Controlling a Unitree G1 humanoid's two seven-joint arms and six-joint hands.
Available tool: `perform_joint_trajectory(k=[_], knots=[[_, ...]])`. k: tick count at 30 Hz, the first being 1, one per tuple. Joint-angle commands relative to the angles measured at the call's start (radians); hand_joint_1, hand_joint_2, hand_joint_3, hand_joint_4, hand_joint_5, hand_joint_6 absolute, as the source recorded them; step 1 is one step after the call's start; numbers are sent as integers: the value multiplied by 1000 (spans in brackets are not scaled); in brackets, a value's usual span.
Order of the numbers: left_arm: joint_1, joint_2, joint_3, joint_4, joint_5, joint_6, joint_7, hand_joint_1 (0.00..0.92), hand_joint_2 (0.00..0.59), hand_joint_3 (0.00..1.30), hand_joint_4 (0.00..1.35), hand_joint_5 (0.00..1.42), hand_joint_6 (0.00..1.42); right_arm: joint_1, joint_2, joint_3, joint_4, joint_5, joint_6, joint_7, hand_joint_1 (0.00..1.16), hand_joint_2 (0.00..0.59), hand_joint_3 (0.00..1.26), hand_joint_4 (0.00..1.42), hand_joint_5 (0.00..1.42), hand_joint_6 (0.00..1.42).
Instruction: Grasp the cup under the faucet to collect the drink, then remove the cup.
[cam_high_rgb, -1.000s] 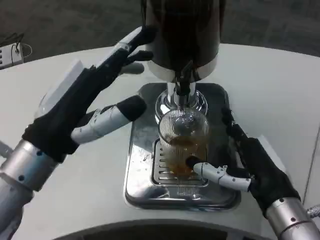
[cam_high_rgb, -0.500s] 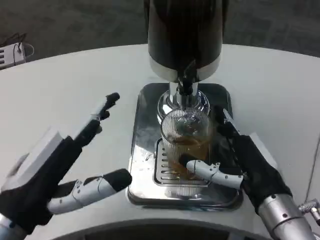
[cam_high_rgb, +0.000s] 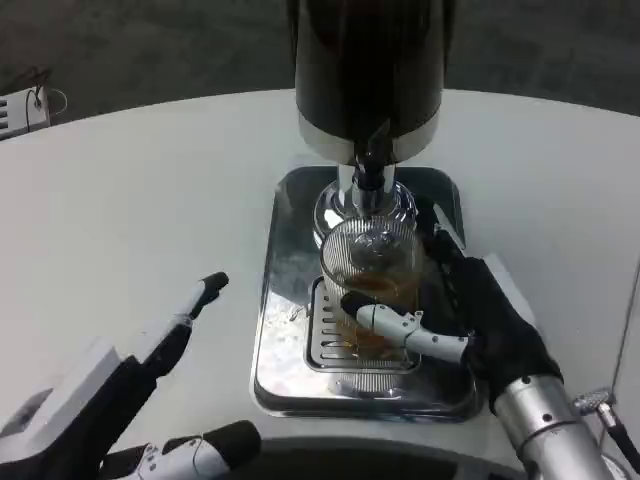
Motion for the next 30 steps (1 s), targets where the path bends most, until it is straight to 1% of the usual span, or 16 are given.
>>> perform_joint_trajectory(k=[1, 12, 20, 30], knots=[[40, 18, 7, -22, 12, 21, -15, 0, 42, 0, 0, 16, 140, -28, 17, 12, 35, 6, -34, -16, 816, 209, 0, 0, 37, 48], [66, 37, 3, -16, 7, 39, -30, 0, 39, 7, 0, 15, 140, -40, 31, 28, 88, -11, -83, -60, 817, 209, 0, 0, 47, 48], [67, 48, 0, -17, 5, 61, -38, 0, 38, 18, 0, 25, 140, -26, 55, 45, 121, -39, -129, -133, 828, 213, 0, 0, 71, 73], [76, 55, 4, -23, 0, 81, -52, 0, 35, 26, 0, 26, 140, -41, 80, 56, 191, -55, -180, -186, 829, 213, 0, 11, 96, 92]])
